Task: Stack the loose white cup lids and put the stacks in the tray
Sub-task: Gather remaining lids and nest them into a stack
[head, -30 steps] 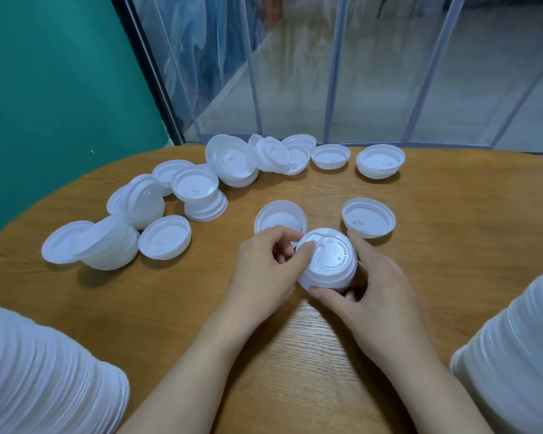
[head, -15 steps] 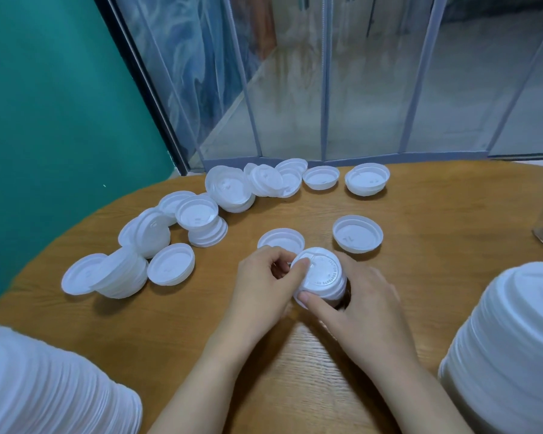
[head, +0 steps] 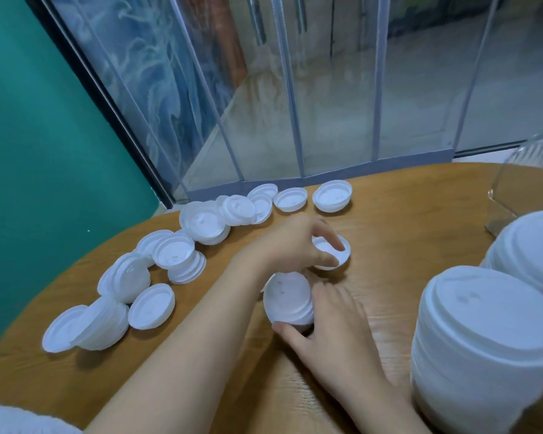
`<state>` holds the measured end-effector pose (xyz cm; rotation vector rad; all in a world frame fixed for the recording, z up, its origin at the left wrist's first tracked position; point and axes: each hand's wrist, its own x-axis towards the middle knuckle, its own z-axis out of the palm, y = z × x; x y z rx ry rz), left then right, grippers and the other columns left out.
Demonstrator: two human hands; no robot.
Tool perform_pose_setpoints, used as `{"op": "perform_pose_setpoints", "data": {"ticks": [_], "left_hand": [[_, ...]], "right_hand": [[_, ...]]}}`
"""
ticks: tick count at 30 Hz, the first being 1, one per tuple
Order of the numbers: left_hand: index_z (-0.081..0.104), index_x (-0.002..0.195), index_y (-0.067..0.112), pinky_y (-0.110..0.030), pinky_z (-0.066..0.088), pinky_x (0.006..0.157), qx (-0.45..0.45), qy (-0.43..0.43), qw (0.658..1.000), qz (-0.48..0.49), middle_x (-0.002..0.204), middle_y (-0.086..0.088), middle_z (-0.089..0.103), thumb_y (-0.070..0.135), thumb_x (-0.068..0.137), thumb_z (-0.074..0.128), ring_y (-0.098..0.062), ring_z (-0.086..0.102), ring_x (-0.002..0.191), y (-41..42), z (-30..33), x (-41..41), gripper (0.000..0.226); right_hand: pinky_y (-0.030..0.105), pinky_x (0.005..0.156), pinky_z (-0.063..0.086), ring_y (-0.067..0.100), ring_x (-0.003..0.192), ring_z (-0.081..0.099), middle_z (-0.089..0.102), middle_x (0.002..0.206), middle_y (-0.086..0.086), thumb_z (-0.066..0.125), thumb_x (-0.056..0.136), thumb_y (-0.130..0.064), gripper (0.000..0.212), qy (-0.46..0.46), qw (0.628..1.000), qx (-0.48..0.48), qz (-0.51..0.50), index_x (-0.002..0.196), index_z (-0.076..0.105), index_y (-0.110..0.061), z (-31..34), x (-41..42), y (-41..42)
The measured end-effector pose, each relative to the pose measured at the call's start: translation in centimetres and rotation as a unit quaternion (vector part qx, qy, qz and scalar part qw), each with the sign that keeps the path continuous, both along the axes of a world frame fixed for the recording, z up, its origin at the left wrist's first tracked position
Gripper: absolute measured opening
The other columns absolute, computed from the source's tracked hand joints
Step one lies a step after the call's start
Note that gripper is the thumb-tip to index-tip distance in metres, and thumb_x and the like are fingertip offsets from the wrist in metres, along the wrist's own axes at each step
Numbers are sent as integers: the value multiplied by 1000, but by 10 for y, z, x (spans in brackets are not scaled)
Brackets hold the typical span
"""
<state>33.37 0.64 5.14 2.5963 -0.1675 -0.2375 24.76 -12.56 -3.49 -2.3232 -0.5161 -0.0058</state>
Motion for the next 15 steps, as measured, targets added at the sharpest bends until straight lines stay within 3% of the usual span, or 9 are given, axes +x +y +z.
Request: {"op": "perform_pose_setpoints", "data": {"ticks": [3, 9, 15], "left_hand": [[78, 101, 36, -19, 40, 74, 53, 31, 998, -11, 113, 20, 60, 39, 79, 87, 4, 55, 100, -5, -2, 15, 24], [79, 89, 30, -32, 56, 81, 129, 57, 990, -28, 100, 15, 64, 38, 76, 90, -10, 62, 95, -6, -6, 21, 19], [77, 96, 26, -22, 51, 72, 113, 18, 993, 0, 98, 15, 67, 28, 89, 78, -4, 61, 88, -6, -3, 17, 7]], "right_hand": [[31, 101, 38, 11, 115, 46, 51, 114, -20, 44, 79, -75, 74, 3, 1000, -10, 8, 141, 38, -36, -1, 1, 2], [33, 104, 38, 12, 122, 44, 51, 122, -18, 48, 84, -71, 72, 9, 1000, -10, 8, 144, 35, -34, -2, 1, 3], [32, 104, 38, 11, 118, 44, 51, 116, -18, 52, 83, -70, 70, 12, 1000, -5, 9, 143, 38, -35, -1, 1, 2]]}}
